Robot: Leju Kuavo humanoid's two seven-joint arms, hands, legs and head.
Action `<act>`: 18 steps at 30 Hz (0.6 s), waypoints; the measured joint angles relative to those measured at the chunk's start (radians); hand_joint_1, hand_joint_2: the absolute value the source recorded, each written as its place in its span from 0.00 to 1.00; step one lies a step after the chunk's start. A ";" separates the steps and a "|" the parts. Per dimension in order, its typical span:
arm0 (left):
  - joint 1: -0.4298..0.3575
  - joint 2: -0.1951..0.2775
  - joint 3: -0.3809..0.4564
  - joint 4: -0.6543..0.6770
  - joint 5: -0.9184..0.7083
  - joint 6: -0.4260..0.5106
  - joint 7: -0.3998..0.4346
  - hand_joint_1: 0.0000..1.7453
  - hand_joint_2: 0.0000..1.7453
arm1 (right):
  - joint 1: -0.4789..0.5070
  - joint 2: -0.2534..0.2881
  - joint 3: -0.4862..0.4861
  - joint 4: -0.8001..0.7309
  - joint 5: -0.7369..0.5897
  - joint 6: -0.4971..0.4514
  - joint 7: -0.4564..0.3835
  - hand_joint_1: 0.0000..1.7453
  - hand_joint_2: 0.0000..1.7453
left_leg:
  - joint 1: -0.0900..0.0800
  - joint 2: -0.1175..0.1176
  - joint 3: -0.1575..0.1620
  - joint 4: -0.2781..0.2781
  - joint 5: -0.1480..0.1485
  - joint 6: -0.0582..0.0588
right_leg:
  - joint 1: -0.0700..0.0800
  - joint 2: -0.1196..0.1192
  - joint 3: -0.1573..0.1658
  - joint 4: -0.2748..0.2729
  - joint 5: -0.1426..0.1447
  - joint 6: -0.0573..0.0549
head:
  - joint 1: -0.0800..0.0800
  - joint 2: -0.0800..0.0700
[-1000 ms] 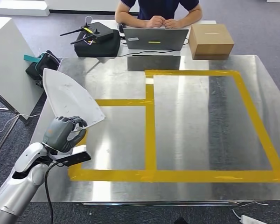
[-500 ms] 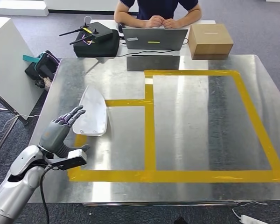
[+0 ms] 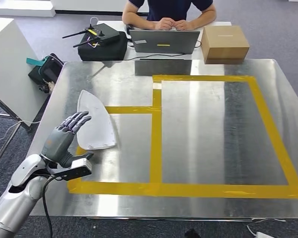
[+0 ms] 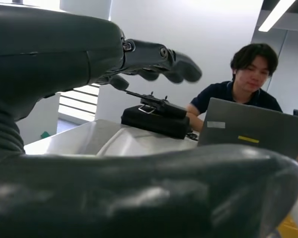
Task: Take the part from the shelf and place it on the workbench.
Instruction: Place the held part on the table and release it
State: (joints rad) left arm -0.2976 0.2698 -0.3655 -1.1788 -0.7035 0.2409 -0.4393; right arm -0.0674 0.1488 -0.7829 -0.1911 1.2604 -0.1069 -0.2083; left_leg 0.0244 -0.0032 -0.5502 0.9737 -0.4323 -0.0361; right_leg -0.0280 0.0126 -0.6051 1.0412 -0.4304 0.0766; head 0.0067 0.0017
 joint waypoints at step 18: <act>0.034 0.020 0.060 -0.001 0.013 0.002 0.000 0.00 0.00 | 0.001 -0.001 0.000 0.000 -0.004 -0.002 0.011 0.00 0.00 | -0.028 0.003 0.048 0.010 -0.063 0.037 | 0.023 0.000 -0.099 -0.012 0.095 -0.035 | -0.010 0.000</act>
State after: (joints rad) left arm -0.2631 0.2902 -0.3056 -1.1799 -0.6905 0.2433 -0.4395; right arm -0.0662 0.1482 -0.7832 -0.1915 1.2568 -0.1088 -0.1972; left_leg -0.0039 0.0000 -0.5024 0.9837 -0.4952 0.0011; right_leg -0.0052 0.0121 -0.7042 1.0296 -0.3358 0.0412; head -0.0034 0.0017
